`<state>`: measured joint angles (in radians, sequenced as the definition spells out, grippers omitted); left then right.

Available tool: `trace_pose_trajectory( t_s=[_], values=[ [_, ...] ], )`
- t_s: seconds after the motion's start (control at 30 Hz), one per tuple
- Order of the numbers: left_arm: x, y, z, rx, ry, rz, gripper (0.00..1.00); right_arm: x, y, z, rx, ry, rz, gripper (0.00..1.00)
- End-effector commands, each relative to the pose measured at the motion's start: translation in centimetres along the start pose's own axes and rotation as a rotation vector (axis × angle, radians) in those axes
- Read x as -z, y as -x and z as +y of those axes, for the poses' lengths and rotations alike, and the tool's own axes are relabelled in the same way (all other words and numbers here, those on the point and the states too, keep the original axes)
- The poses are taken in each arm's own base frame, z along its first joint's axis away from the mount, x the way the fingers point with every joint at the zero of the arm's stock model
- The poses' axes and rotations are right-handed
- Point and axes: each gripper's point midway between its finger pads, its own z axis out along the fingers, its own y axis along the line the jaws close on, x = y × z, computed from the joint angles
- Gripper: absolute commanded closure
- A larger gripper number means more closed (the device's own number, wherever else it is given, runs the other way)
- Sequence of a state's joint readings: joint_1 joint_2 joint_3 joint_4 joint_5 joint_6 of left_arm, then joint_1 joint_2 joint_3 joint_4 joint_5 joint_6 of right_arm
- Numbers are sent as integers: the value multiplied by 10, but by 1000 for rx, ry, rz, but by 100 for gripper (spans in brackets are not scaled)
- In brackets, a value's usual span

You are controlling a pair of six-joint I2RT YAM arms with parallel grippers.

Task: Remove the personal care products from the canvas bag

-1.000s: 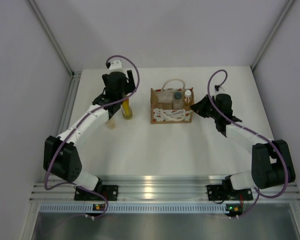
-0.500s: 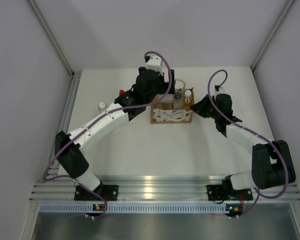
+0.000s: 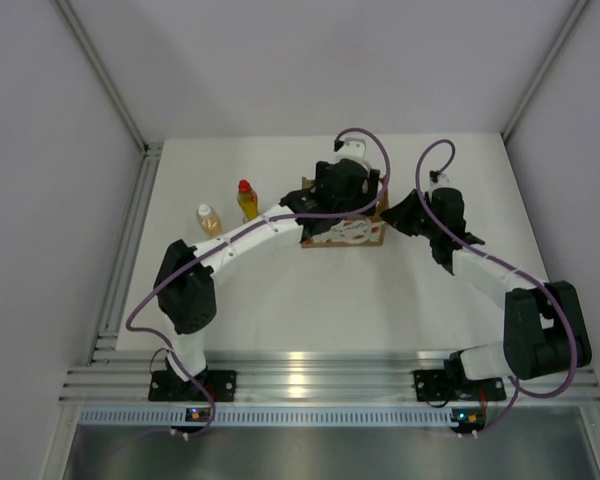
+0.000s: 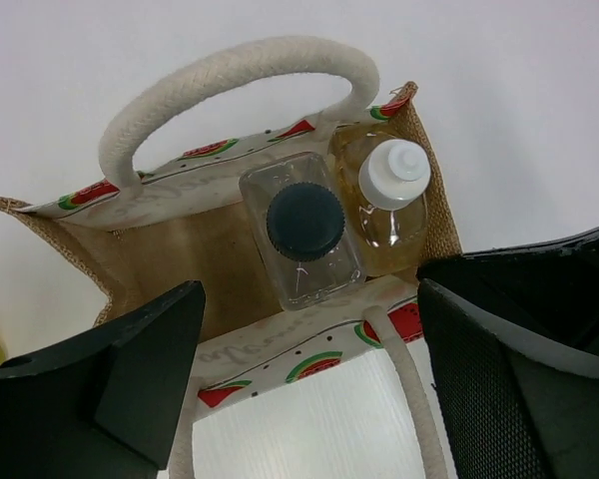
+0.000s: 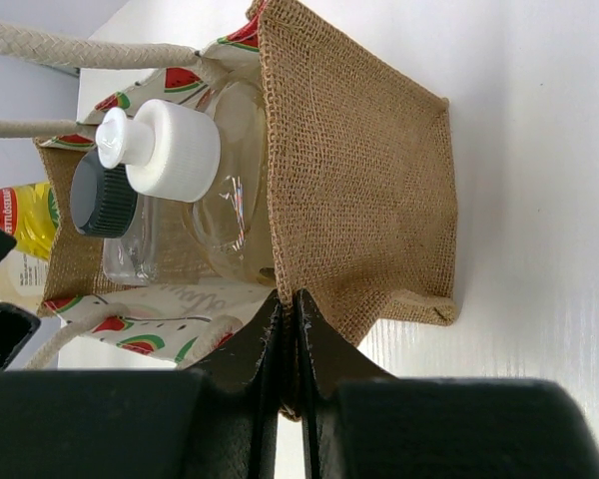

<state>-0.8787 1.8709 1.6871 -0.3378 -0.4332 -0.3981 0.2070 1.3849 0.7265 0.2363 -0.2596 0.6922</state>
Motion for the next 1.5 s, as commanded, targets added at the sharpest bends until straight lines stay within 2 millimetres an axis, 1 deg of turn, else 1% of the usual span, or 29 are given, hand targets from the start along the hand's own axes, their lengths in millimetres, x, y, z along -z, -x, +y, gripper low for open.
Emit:
trace_pose_trajectory(
  t_s=[0.0,0.07,0.1,0.17,0.23,0.27,0.33,0.37,0.4,0.53,0.73,0.93,1.03,1.17,1.2,1.27,1.33,1.47],
  values=[
    [-2,13,0,34,29,-28,10,8,-9,-7,-7,-33,31,93],
    [-11,5,0,29,45,-11,11,8,-7,-7,-5,-33,28,93],
    [-13,4,1,29,49,-11,12,9,-7,-7,-6,-34,28,93],
    [-21,0,1,25,60,-5,16,9,-7,-6,-5,-30,28,93],
    [-27,-3,-1,19,64,7,17,9,-7,-6,-2,-33,26,93],
    [-33,-5,-4,19,55,15,18,9,-7,-6,-2,-33,28,93],
    [-37,-7,-5,17,57,20,18,9,-7,-6,-2,-33,28,93],
    [-38,-2,-5,21,60,12,19,9,-8,-6,-2,-32,30,93],
    [-42,-5,-3,15,76,14,19,9,-8,-8,-4,-35,31,93],
    [-48,-8,8,13,118,19,24,10,-8,-7,5,-36,29,92],
    [-54,-19,12,16,132,40,30,10,-6,-6,10,-35,26,92],
    [-51,-16,14,11,136,34,38,11,-4,-5,13,-36,25,92],
    [-55,-19,16,5,136,42,38,12,-2,-4,15,-34,21,92],
    [-62,-27,19,5,137,62,38,12,-1,-2,15,-33,20,92],
    [-67,-33,18,1,134,76,38,12,-1,-3,14,-33,20,92],
    [-70,-35,19,1,133,82,38,12,-1,-2,17,-31,20,92],
    [-76,-41,19,-3,136,98,37,12,0,-2,19,-31,20,92],
    [-81,-46,20,-7,140,109,34,12,-1,-2,20,-32,21,92]
  ],
)
